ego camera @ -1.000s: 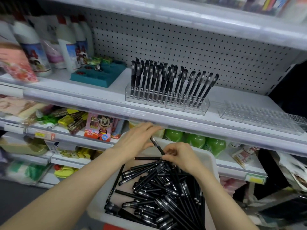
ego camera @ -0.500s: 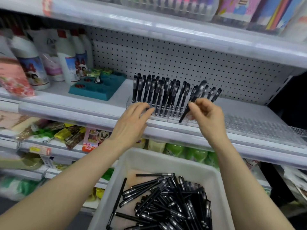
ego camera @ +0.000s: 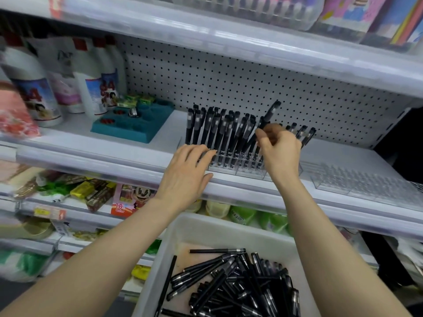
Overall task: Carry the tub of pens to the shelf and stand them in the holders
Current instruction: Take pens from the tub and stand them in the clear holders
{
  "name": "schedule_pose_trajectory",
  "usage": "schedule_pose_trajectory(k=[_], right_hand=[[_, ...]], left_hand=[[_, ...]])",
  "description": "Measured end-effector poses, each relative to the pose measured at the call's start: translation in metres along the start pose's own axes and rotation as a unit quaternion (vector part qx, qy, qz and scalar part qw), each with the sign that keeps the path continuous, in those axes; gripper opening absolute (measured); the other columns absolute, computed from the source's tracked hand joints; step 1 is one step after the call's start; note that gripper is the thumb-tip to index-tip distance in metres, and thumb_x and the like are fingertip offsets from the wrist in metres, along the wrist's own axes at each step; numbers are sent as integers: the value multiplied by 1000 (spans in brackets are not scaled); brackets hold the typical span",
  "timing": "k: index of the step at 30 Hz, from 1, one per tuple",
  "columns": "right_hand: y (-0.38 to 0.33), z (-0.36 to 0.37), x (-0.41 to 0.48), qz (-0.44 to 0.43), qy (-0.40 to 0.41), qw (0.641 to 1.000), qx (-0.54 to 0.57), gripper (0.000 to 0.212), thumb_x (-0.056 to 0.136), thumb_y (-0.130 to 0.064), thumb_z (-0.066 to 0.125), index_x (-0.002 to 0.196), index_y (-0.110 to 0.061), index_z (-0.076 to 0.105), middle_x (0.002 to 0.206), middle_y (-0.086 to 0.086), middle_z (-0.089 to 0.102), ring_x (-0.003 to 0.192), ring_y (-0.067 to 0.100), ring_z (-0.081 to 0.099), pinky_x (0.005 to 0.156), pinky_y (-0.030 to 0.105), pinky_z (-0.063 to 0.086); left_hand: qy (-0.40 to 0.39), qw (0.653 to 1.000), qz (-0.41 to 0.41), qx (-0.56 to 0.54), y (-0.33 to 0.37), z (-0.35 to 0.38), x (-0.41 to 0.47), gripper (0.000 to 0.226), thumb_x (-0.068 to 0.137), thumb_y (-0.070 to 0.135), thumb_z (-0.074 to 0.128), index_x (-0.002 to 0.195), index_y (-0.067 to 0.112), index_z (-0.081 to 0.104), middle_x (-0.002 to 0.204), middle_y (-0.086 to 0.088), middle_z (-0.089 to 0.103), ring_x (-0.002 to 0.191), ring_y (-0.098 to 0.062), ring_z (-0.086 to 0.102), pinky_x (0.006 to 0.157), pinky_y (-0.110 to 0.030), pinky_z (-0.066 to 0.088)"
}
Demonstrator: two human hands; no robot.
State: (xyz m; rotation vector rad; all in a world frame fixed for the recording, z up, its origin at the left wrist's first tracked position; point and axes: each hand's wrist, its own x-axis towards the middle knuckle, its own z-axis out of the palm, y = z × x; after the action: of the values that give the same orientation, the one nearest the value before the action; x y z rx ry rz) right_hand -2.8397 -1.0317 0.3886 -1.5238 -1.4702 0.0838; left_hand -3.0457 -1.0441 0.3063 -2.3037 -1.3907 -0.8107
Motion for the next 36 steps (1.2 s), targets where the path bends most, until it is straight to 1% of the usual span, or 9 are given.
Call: schedule_pose_trajectory(k=[5,8,16,20,24,26,31,34,36], right_hand=[[3,1,-1,-30,-3,998,-55,22,96,-28,59,97,-9,71,65,-4,59,64,17,55,65,25,36],[9,9,-8,-28,-70,994,-85,22,95,-28,61,91,-10,72,57,-2,59,55,17,54,59,26,38],[14,16,-11,-13,-84,990,-112,22,94,-29,63,99,-10,75,65,4,64,62,22,57,62,28,43],[12,8,-21,-25,-65,993,-95,21,93,-25,65,107,-11,72,75,0,69,70,15,61,73,29,50],[20,-12,-58,-25,-47,997,-53,10,92,-25,65,89,-18,71,70,-12,64,66,2,58,66,20,50],[36,-17,-87,-4,-79,995,-55,17,91,-33,66,82,-20,71,68,-11,66,65,7,61,67,27,53],[81,-18,-157,51,-222,964,-136,25,85,-45,70,70,-25,70,62,-8,65,68,16,65,68,31,50],[95,-10,-181,43,-301,934,-189,12,86,-38,71,87,-27,75,78,-6,72,83,21,68,74,32,53],[94,-5,-188,14,-322,924,-207,15,89,-31,67,102,-28,73,93,-1,75,92,25,68,80,35,54]], left_hand=[[20,1000,2,-9,0,3,-1,53,88,32,60,135,9,51,132,-11,52,121,-31,43,108,-44,35],[30,999,5,-11,0,5,-2,53,89,31,59,136,9,51,132,-11,52,121,-31,43,108,-44,35],[19,1000,4,-15,1,4,-3,54,90,29,61,139,10,48,135,-10,49,125,-30,42,111,-42,32],[7,999,-6,-41,7,-1,-13,54,92,19,60,142,9,44,144,-13,43,135,-31,35,113,-42,33],[34,994,17,-107,27,1,-46,31,89,11,63,120,8,64,120,-10,58,111,-29,51,90,-41,49],[11,991,25,-133,39,9,-66,23,88,15,65,111,11,69,108,-5,61,99,-25,53,78,-40,51],[-80,987,-28,-135,57,34,-101,36,90,25,61,124,16,62,122,-4,57,110,-25,51,86,-45,51],[-101,986,-47,-122,57,39,-104,36,92,23,59,128,19,60,123,-3,57,112,-25,51,88,-43,49],[-99,986,-57,-123,56,41,-104,36,92,20,59,128,20,61,120,-4,58,109,-26,52,87,-42,48]])
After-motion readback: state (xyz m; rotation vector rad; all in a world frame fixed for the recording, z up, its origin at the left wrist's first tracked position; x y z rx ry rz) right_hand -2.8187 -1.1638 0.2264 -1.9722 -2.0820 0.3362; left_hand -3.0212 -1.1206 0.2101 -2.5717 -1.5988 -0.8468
